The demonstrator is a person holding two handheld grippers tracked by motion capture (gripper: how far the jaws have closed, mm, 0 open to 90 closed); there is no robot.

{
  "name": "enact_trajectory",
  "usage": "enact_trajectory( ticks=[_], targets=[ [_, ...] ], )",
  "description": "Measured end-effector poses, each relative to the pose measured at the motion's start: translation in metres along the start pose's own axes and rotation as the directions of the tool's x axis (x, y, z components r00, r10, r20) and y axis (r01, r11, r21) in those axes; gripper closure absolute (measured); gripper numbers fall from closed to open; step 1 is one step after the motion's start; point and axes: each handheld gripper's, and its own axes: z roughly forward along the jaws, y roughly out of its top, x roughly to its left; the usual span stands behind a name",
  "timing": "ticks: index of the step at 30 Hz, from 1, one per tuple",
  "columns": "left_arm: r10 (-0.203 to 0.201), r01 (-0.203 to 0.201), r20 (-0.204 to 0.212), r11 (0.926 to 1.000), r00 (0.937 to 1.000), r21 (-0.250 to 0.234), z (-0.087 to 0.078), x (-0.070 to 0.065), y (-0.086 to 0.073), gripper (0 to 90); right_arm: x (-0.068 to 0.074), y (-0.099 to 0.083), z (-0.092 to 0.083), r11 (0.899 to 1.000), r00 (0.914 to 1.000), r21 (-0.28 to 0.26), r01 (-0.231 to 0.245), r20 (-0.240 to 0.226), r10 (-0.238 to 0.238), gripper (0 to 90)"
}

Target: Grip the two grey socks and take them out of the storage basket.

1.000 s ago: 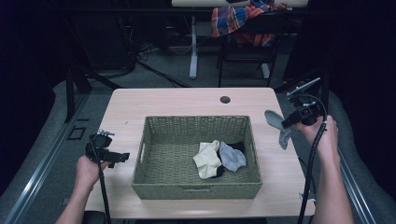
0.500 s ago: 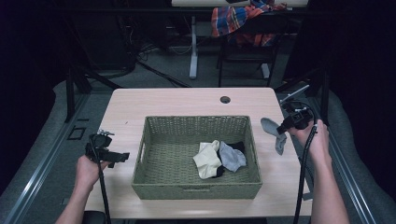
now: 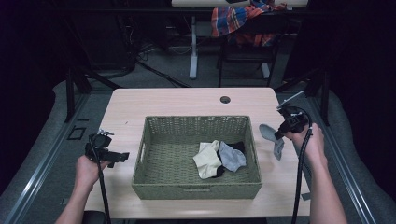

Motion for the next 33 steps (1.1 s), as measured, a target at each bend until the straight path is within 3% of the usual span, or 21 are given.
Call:
enact_trajectory(
  ticks=[1,2,13,15,16,19,21,24,28,30,31,32,33],
  targets=[
    [0.0,0.0,-0.002,1.0,1.0,-0.004,0.0,0.0,0.0,0.0,-0.002,0.001,0.001,0.999,0.9999,0.031,0.016,-0.002,-0.016,88.5],
    [0.0,0.0,-0.001,1.0,1.0,0.0,-0.001,0.001,0.0,0.0,-0.001,0.001,0.006,1.0,1.0,0.019,-0.004,0.002,0.004,88.5],
    [-0.001,0.001,-0.002,1.0,1.0,-0.001,0.0,0.0,0.0,0.0,-0.009,0.001,0.035,0.993,0.9997,0.116,-0.011,-0.019,0.013,88.0],
    [0.0,0.0,0.0,1.0,1.0,0.001,0.0,0.0,0.0,0.0,-0.01,0.001,0.039,0.99,0.9997,0.138,-0.01,-0.022,0.013,78.9],
    [0.001,-0.001,-0.001,1.0,1.0,0.001,0.0,0.0,0.0,0.0,-0.009,0.0,0.038,0.992,0.9995,0.122,-0.019,-0.022,0.021,74.6],
    [0.0,0.0,0.0,1.0,1.0,0.001,0.0,0.0,0.0,0.0,-0.007,0.001,0.027,0.996,0.9996,0.092,-0.015,-0.023,0.017,57.8],
    [0.001,-0.001,0.001,1.0,1.0,0.001,0.0,0.0,0.0,0.0,-0.006,0.001,0.022,0.997,0.9997,0.082,-0.011,-0.023,0.013,54.5],
    [0.002,-0.002,0.001,1.0,1.0,0.0,0.0,0.0,0.0,0.0,-0.001,0.001,0.005,1.0,0.9996,0.028,-0.001,-0.027,0.002,41.0],
    [0.001,-0.001,0.001,1.0,1.0,0.0,-0.001,0.0,0.0,0.0,0.012,0.001,-0.022,0.998,0.9978,-0.031,0.054,-0.036,-0.055,26.2],
    [0.001,-0.001,-0.004,1.0,1.0,-0.006,0.0,0.0,0.0,0.0,0.016,0.001,-0.026,0.997,0.9976,-0.042,0.059,-0.035,-0.06,23.1],
    [0.001,-0.001,-0.001,1.0,1.0,-0.002,0.0,0.0,0.0,0.0,0.025,0.002,-0.035,0.995,0.9952,-0.049,0.092,-0.028,-0.094,18.7],
    [0.001,-0.001,-0.001,1.0,1.0,-0.002,0.0,0.0,0.0,0.0,0.025,0.002,-0.035,0.995,0.9952,-0.049,0.092,-0.028,-0.094,18.7],
    [0.0,0.0,-0.003,1.0,1.0,-0.004,0.0,0.0,0.0,0.0,0.037,0.004,-0.043,0.99,0.9909,-0.06,0.128,-0.034,-0.13,15.4]
  ],
)
